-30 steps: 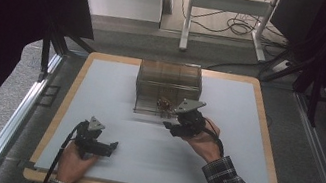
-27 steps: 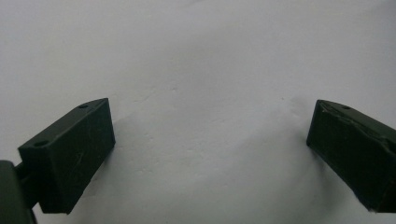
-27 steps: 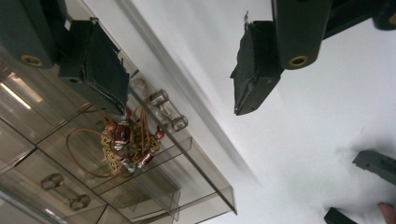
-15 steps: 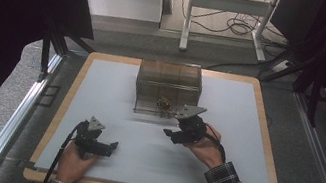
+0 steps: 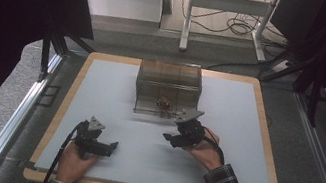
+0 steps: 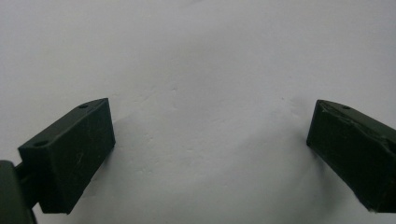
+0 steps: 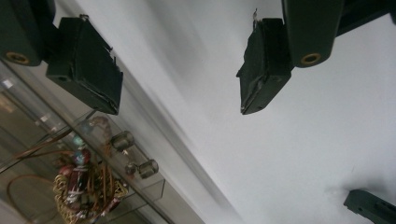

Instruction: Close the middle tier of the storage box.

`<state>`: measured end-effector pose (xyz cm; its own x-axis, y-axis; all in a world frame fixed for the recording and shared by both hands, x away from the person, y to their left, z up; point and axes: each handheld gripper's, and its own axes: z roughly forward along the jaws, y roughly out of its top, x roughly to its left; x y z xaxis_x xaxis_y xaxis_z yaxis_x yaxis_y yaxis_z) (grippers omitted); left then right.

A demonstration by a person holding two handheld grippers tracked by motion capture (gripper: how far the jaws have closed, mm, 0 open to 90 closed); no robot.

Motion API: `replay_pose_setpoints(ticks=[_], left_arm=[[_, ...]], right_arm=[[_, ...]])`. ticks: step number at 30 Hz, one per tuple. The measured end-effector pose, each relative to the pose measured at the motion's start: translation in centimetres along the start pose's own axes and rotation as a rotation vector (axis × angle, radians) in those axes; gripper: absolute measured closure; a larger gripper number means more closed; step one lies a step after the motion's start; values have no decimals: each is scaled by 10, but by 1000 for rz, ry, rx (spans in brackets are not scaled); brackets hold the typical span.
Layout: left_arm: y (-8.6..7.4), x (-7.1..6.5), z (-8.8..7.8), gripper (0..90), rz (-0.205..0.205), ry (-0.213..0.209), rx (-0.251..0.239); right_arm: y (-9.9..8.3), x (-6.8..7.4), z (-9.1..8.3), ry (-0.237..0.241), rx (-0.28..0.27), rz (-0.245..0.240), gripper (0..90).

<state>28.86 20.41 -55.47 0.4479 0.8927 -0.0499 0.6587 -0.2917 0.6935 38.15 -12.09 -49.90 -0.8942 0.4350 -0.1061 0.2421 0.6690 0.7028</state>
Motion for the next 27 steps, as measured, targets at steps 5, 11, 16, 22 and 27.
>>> replay_pose_setpoints(ticks=[5,11,16,22,27], left_arm=[[0,0,0,13,0,0,0],[0,0,0,13,0,0,0],[0,0,0,13,0,0,0],[0,0,0,13,0,0,0],[0,0,0,13,0,0,0]], right_arm=[[-1,-3,5,9,5,11,297],[2,-6,9,17,0,18,298],[1,-7,15,20,8,18,299],[1,-8,20,22,13,22,299],[3,-9,24,26,13,29,298]])
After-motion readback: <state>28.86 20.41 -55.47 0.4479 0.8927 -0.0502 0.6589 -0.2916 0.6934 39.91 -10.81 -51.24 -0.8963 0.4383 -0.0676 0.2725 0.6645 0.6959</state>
